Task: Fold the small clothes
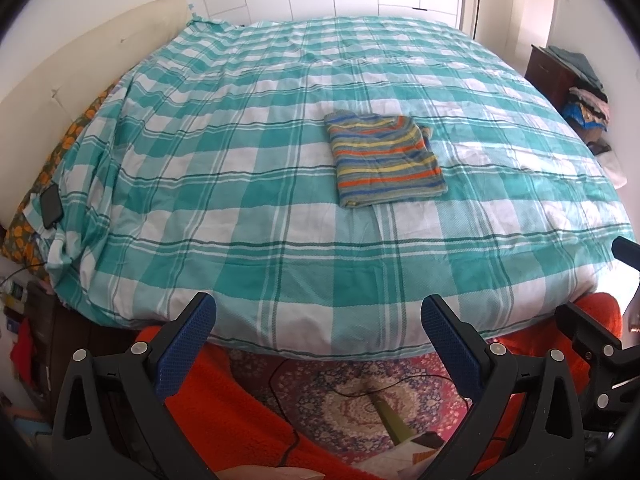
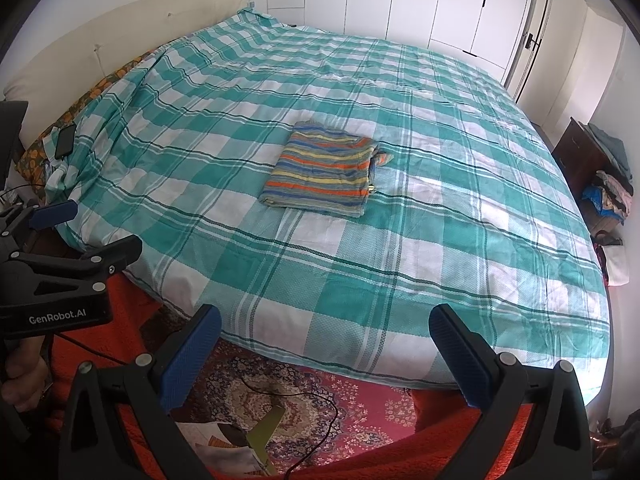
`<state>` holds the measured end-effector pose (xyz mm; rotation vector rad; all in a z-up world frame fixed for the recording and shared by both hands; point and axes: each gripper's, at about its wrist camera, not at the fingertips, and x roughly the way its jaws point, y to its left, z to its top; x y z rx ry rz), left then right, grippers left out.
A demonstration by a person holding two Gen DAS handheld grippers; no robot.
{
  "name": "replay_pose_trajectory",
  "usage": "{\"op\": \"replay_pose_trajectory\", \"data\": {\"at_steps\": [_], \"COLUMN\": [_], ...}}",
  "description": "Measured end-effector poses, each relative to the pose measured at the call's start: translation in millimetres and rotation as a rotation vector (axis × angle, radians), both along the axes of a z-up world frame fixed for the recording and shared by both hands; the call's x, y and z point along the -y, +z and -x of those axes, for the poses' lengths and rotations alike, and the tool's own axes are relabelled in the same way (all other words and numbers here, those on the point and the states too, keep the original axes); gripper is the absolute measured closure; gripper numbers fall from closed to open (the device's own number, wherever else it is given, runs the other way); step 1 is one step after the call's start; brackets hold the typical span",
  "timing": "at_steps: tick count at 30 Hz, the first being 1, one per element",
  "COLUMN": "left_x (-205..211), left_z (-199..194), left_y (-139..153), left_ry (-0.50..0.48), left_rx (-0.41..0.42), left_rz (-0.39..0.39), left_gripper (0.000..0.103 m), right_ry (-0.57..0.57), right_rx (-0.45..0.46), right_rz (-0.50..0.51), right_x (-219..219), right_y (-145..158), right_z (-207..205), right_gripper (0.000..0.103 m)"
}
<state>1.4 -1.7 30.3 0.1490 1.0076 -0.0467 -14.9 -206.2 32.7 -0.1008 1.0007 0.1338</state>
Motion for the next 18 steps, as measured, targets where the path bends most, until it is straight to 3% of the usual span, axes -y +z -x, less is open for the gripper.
{"op": "replay_pose_trajectory", "data": {"at_steps": [18], "left_x": [1.2], "left_z": [-0.7], "left_y": [5.3], "left_ry": [-0.004], "left_rx": [0.021], "left_rz": [0.006], "left_gripper": [0.001], "right_ry": [-0.001], "right_rx": [0.003], "right_rz": [0.007], "right_x": [6.8], "right_y": [0.3], "right_z": [-0.8], "right_gripper": [0.0]}}
